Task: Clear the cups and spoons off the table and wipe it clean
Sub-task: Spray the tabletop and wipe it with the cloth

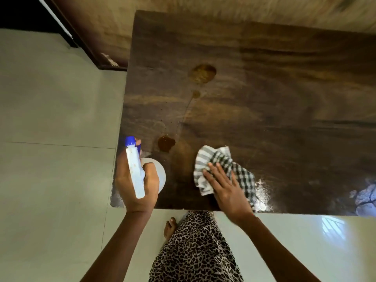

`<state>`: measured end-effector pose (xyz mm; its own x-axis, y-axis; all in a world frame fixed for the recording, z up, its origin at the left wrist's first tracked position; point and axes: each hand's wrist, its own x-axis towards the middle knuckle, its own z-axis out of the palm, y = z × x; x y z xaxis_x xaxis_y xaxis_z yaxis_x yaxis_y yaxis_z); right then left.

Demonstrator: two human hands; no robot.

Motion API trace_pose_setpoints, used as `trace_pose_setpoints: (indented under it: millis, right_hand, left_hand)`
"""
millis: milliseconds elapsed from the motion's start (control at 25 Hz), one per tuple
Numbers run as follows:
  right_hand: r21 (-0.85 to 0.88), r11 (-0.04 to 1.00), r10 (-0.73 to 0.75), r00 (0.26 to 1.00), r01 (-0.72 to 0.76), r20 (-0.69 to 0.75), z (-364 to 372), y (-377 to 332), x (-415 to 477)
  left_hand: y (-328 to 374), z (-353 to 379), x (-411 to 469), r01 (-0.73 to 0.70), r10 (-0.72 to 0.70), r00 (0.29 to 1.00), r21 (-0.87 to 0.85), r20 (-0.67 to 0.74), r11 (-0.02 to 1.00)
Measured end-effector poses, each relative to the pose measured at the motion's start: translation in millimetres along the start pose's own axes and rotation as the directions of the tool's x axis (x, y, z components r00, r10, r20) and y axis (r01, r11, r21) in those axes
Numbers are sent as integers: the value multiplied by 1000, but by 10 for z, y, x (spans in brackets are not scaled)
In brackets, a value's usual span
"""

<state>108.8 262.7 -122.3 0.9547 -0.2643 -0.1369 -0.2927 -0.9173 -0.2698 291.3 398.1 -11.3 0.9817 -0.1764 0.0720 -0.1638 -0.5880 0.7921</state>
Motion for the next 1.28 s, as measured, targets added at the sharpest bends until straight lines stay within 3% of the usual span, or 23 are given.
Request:
trace_pose_setpoints:
  millis: [160, 400, 560, 680, 1000, 1280]
  right_hand:
    - [324, 872, 395, 918, -368, -21, -446, 677, 618]
    - [367, 858, 437, 886, -360, -153, -1045, 1160, 1366]
    - [393, 829, 496, 847, -397, -191, -1159, 1387, 1475]
    - [392, 828, 500, 845, -401, -190, -1192, 1490, 1494]
    - [378, 858, 440, 878, -348, -188, -1191, 1516, 1645]
    - [410, 857, 426, 877, -312, -224, -1326, 1393, 1861]
  left_hand:
    - [311, 114, 307, 21, -22, 985, 8, 170, 1000]
    - [1019, 619, 679, 204, -206, 884, 52, 420, 978]
    - [1188, 1036, 806, 136, -208, 803, 168, 559, 976]
    - [1250, 1218, 835, 232, -316, 785, 221, 532, 947]
    - [1428, 1266, 1242, 476, -472, 757, 114, 452, 872]
    - [1565, 1227, 1613, 457, -450, 751, 112, 483, 883]
